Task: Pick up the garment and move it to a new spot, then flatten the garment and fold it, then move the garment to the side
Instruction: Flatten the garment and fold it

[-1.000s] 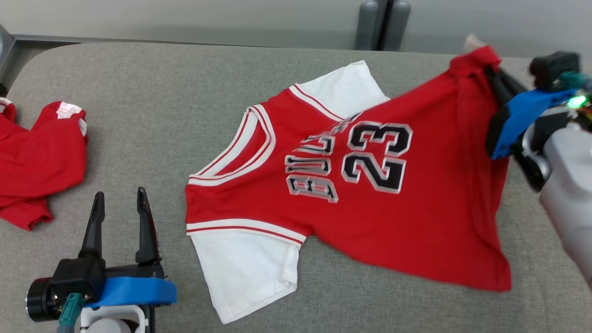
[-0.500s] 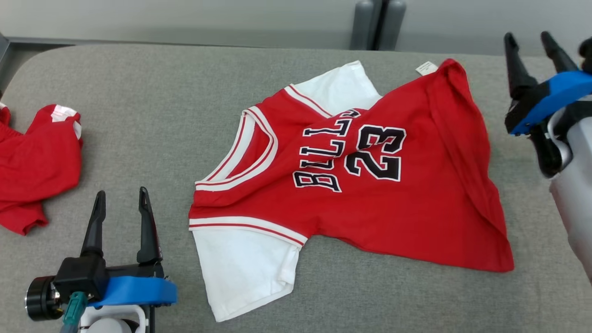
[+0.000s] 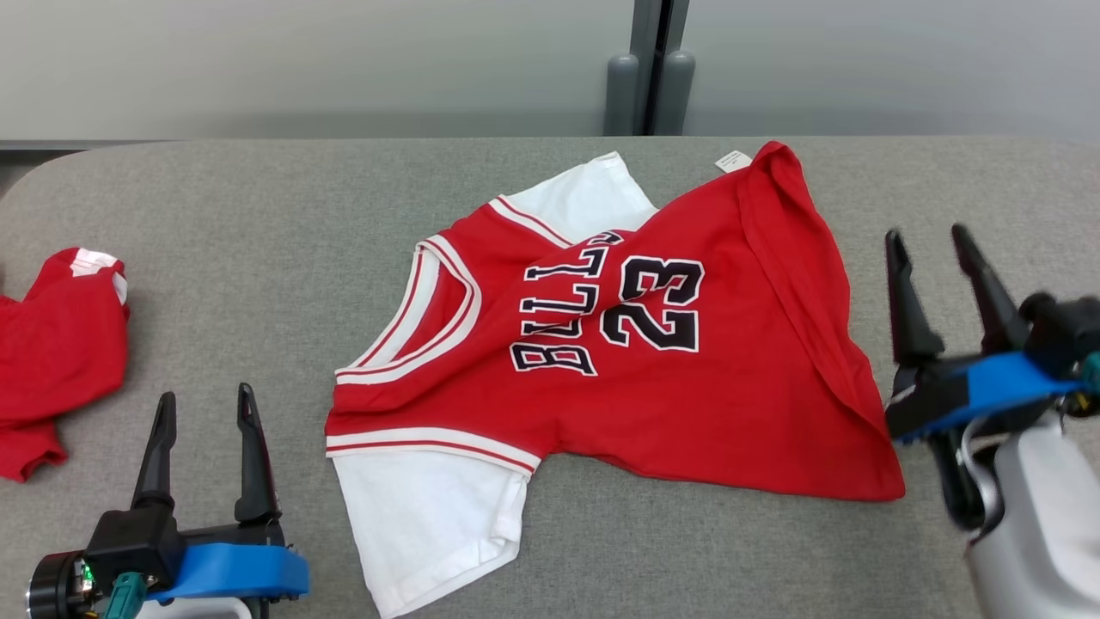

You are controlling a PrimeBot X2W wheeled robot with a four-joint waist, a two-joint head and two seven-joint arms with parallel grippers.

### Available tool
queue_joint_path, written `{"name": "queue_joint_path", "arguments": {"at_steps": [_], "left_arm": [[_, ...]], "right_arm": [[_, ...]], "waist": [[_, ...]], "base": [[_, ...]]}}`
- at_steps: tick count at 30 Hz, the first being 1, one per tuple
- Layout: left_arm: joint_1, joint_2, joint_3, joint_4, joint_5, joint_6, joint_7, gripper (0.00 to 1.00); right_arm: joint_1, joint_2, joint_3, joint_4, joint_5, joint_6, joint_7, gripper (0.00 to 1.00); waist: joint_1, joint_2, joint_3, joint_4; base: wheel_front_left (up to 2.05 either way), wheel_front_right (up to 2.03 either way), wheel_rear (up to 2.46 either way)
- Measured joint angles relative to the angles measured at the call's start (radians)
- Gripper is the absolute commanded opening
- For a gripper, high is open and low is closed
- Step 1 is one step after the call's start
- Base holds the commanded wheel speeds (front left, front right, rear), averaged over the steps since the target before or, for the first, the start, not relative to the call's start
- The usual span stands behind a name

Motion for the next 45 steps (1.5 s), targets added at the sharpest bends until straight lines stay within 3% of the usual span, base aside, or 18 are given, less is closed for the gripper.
{"name": "queue_joint_path", "arguments": {"at_steps": [6, 15, 24, 45], "left_arm": [[0.007, 0.000, 0.014, 0.009, 0.006, -0.001, 0.000, 1.00], [0.055, 0.005, 0.011, 0.024, 0.035, 0.008, 0.000, 1.00], [0.080, 0.009, 0.003, 0.025, 0.046, 0.020, 0.000, 1.00], [0.090, 0.033, -0.004, 0.051, 0.041, 0.035, 0.000, 1.00]], "right_arm": [[0.189, 0.077, -0.023, -0.157, -0.053, 0.000, 0.000, 1.00], [0.364, 0.141, -0.049, -0.254, -0.109, 0.000, 0.000, 1.00], [0.435, 0.161, -0.069, -0.270, -0.157, 0.000, 0.002, 1.00], [0.464, 0.169, -0.071, -0.266, -0.153, 0.000, 0.025, 1.00]], "waist": [[0.0000, 0.0000, -0.018, -0.011], [0.0001, 0.0000, -0.050, -0.031], [0.0001, 0.0000, -0.087, -0.024], [0.0001, 0.0002, -0.122, -0.028]], "base": [[0.00, 0.00, 0.00], [0.00, 0.00, 0.00], [0.00, 0.00, 0.00], [0.00, 0.00, 0.00]]}}
